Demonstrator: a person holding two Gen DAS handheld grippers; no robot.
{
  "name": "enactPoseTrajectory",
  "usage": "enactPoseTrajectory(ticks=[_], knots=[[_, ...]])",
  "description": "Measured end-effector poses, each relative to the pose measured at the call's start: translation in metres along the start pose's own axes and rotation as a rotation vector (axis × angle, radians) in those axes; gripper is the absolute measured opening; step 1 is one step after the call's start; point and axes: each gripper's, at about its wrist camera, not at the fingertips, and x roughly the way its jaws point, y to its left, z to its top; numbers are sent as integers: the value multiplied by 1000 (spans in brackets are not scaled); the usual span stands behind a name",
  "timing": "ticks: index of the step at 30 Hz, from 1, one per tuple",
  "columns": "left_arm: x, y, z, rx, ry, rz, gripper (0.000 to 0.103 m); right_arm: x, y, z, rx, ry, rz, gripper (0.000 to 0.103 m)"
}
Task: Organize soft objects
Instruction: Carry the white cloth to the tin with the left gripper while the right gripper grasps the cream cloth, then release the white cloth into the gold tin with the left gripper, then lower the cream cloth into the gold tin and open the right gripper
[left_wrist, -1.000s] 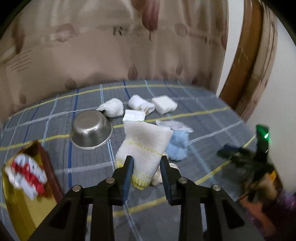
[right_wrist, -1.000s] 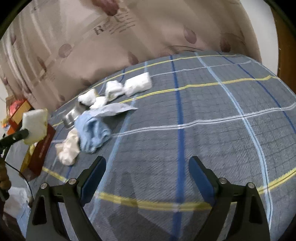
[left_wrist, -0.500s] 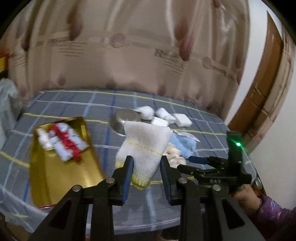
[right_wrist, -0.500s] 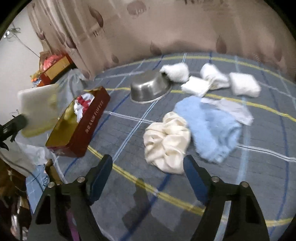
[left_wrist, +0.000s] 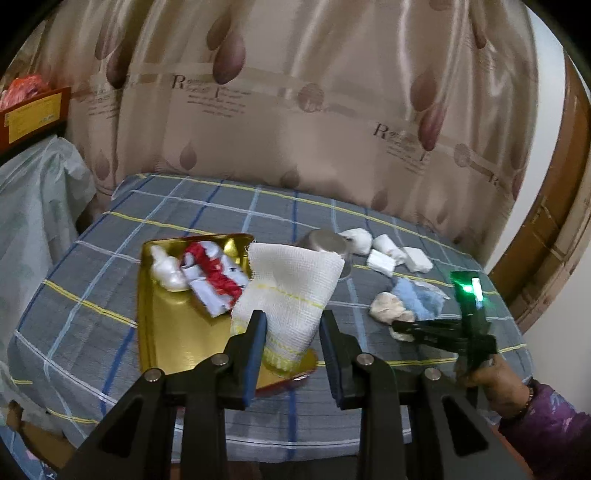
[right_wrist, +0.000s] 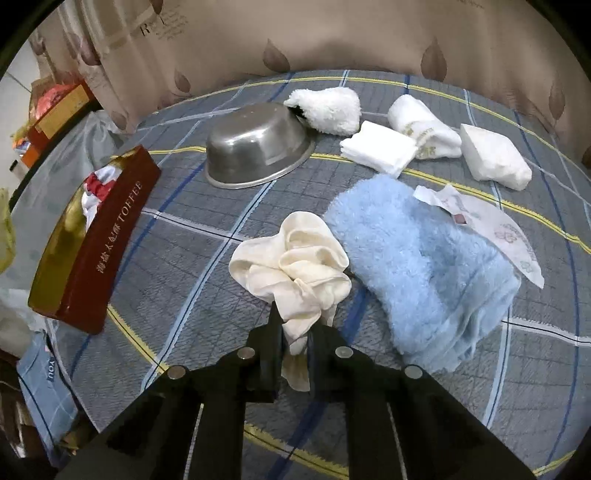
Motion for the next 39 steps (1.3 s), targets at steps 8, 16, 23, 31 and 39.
enactPoseTrajectory(ticks=[8, 16, 23, 31, 39], knots=[[36, 29, 6, 27, 38, 94, 30, -34, 10, -9, 5, -85, 68, 9], [78, 51, 11, 111, 89, 196, 31, -57, 15, -20, 47, -110, 129, 9], [96, 64, 13, 123, 114, 249, 33, -67, 26, -17, 33, -130, 159, 9], [95, 71, 14, 127, 102, 278, 36, -75, 41, -10, 9, -147, 187, 9], [41, 49, 17, 66, -34, 317, 56, -88, 89, 11, -80, -171, 272, 9]])
